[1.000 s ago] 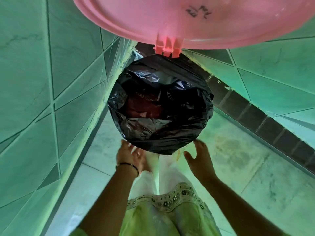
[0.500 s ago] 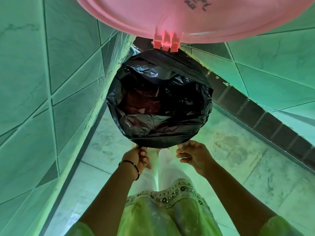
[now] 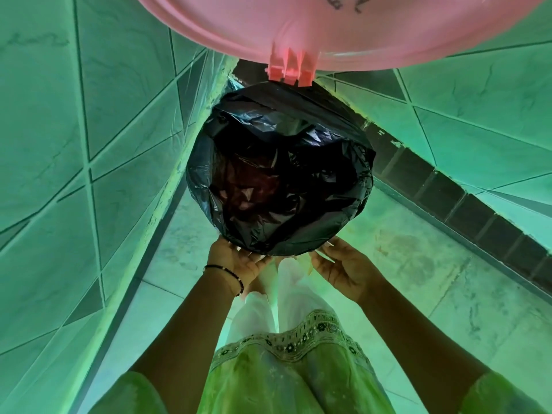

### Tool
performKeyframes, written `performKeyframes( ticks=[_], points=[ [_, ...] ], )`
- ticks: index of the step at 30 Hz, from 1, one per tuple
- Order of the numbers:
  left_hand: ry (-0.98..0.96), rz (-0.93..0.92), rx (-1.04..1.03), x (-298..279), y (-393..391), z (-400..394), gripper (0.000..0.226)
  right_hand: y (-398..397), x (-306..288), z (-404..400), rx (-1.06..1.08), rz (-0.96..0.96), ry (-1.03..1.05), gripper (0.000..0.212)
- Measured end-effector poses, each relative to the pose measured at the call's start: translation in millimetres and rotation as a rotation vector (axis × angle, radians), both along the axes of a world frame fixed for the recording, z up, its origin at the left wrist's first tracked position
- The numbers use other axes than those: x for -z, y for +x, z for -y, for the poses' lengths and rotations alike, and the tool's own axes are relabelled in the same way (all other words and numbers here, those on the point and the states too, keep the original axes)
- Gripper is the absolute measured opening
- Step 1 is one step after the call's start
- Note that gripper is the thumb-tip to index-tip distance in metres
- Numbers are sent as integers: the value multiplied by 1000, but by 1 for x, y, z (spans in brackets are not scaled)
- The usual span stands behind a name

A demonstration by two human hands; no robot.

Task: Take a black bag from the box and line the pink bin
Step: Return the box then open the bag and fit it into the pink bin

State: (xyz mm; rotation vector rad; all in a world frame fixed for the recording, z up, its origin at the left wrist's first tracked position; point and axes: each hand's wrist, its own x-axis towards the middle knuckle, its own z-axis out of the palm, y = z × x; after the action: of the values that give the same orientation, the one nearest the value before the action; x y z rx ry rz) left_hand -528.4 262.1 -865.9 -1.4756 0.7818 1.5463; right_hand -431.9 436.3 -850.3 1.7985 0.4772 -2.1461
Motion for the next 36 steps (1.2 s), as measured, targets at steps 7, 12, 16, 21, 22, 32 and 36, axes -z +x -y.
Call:
performKeyframes(
  ticks=[7,12,16,21,22,32,36],
  points=[
    [36,-22,-96,-2,-1,-7,74,-18,8,-12,118,38,12,37],
    [-10,-53,-71,2,-10,-11,71,-37,9,-28,288,0,28,68],
    [-245,72,100,8,-15,0,72,-44,5,-41,-11,223,201,56],
    [-935,-396,751,-14,-29,-1,56,-55,-18,-54,-233,210,862,16],
    [-959,-572,791,-20,-32,-4,57,-64,-26,-56,-367,68,1037,12],
    [-875,-1004,1376,-12,-115,-43,56,-134,0,-117,-1305,-291,1594,15],
    [-691,-1018,1395,-4,-143,-45,64,-159,2,-123,-999,-174,1308,10]
  ],
)
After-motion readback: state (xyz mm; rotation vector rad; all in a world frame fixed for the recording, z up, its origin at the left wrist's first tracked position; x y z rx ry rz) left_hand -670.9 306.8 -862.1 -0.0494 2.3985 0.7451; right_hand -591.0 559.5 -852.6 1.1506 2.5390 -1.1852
